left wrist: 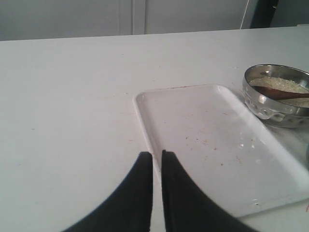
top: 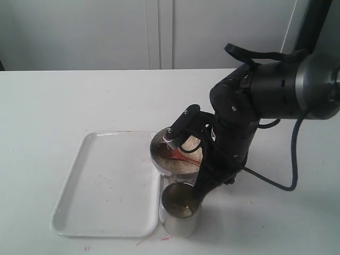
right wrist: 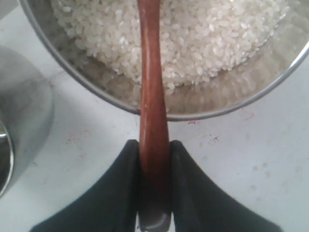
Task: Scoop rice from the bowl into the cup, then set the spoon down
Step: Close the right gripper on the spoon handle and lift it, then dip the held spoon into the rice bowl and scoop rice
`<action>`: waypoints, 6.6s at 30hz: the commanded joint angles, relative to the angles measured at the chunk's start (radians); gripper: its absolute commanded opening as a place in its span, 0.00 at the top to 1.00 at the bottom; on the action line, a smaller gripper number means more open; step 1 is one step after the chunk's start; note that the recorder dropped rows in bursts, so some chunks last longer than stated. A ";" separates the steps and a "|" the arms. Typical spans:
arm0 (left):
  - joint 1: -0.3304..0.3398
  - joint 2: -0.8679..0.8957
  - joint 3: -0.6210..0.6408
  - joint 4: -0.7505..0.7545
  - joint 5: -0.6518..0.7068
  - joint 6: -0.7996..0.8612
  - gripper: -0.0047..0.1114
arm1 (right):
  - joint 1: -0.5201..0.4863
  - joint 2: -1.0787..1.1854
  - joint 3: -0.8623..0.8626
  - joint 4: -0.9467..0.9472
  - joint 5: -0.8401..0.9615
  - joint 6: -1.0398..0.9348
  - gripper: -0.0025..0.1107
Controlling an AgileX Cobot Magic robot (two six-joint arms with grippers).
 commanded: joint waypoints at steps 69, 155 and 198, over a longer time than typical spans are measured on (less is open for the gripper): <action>-0.003 0.001 -0.006 -0.010 -0.005 -0.005 0.84 | 0.297 0.069 0.069 -1.079 0.380 0.321 0.98; -0.003 0.001 -0.006 -0.010 -0.005 -0.005 0.84 | 0.259 0.148 -0.195 -0.565 0.407 0.090 0.98; -0.003 0.001 -0.006 -0.010 -0.005 -0.005 0.84 | 0.091 -0.198 0.070 -0.174 0.082 0.189 0.98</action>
